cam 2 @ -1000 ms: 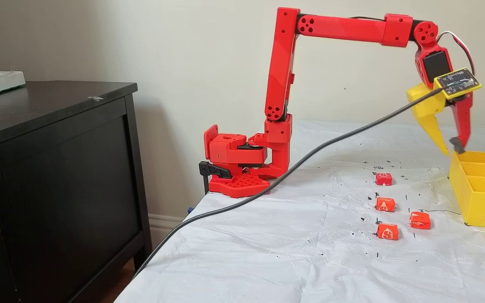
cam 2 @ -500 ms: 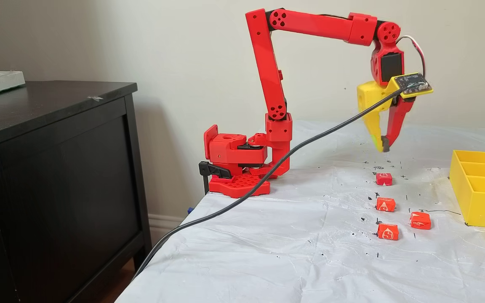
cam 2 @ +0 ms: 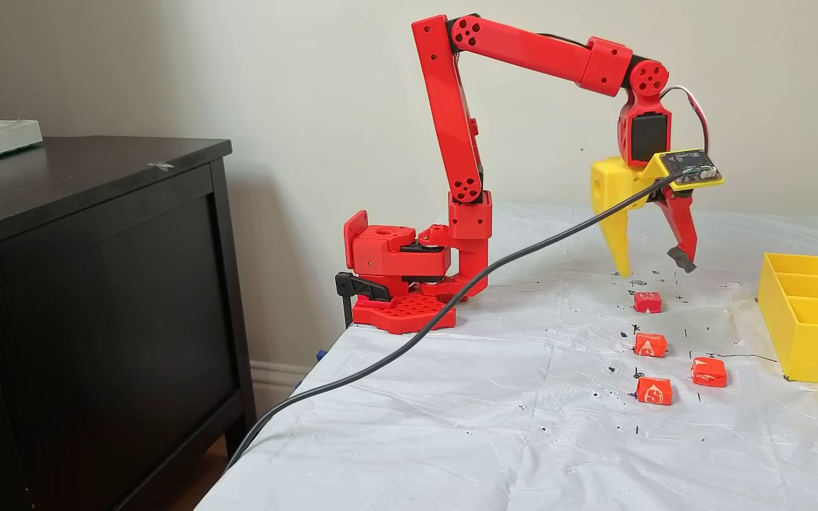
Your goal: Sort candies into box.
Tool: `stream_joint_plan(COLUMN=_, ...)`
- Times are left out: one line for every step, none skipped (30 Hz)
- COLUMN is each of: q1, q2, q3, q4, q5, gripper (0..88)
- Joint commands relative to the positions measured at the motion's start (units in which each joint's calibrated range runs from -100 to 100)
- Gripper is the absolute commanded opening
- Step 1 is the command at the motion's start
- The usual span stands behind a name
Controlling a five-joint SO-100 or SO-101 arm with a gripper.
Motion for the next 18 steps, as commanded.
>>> stream_joint_plan(q1=-1.5, q2=-3.9, q3=1.5, q4=-1.2, q5=-0.3, gripper=32.7)
stream_joint_plan(q1=-1.6, q2=-3.5, q3=1.9, q4=-1.8, q5=-0.3, gripper=32.7)
stream_joint_plan(q1=-1.7, q2=-3.0, q3=2.2, q4=-2.4, q5=-0.4, gripper=31.8)
stream_joint_plan(q1=-1.7, q2=-2.5, q3=2.4, q4=-3.2, q5=-0.4, gripper=30.5)
stream_joint_plan(q1=-1.7, q2=-1.8, q3=2.4, q4=-4.1, q5=-0.5, gripper=30.0)
stream_joint_plan(q1=-1.6, q2=-1.0, q3=2.4, q4=-4.9, q5=-0.5, gripper=29.9)
stream_joint_plan(q1=-1.6, q2=-0.1, q3=2.2, q4=-5.4, q5=-0.6, gripper=29.7)
stream_joint_plan(q1=-1.6, q2=0.9, q3=1.8, q4=-5.9, q5=-0.8, gripper=29.5)
stream_joint_plan(q1=-1.6, q2=1.9, q3=1.3, q4=-6.3, q5=-1.0, gripper=29.5)
stream_joint_plan(q1=-1.7, q2=2.7, q3=0.8, q4=-6.5, q5=-1.1, gripper=29.6)
stream_joint_plan(q1=-1.8, q2=3.3, q3=0.5, q4=-6.7, q5=-1.2, gripper=29.6)
stream_joint_plan(q1=-1.8, q2=3.7, q3=0.2, q4=-7.0, q5=-1.4, gripper=29.6)
stream_joint_plan(q1=-1.9, q2=4.0, q3=0.0, q4=-7.2, q5=-1.4, gripper=29.7)
stream_joint_plan(q1=-1.9, q2=4.2, q3=-0.3, q4=-7.2, q5=-1.4, gripper=29.7)
stream_joint_plan(q1=-2.0, q2=4.5, q3=-0.4, q4=-7.2, q5=-1.4, gripper=29.5)
stream_joint_plan(q1=-2.0, q2=4.8, q3=-0.6, q4=-7.2, q5=-1.4, gripper=29.4)
stream_joint_plan(q1=-2.1, q2=5.2, q3=-0.8, q4=-7.2, q5=-1.5, gripper=29.2)
stream_joint_plan(q1=-2.2, q2=5.6, q3=-0.9, q4=-7.4, q5=-1.6, gripper=29.1)
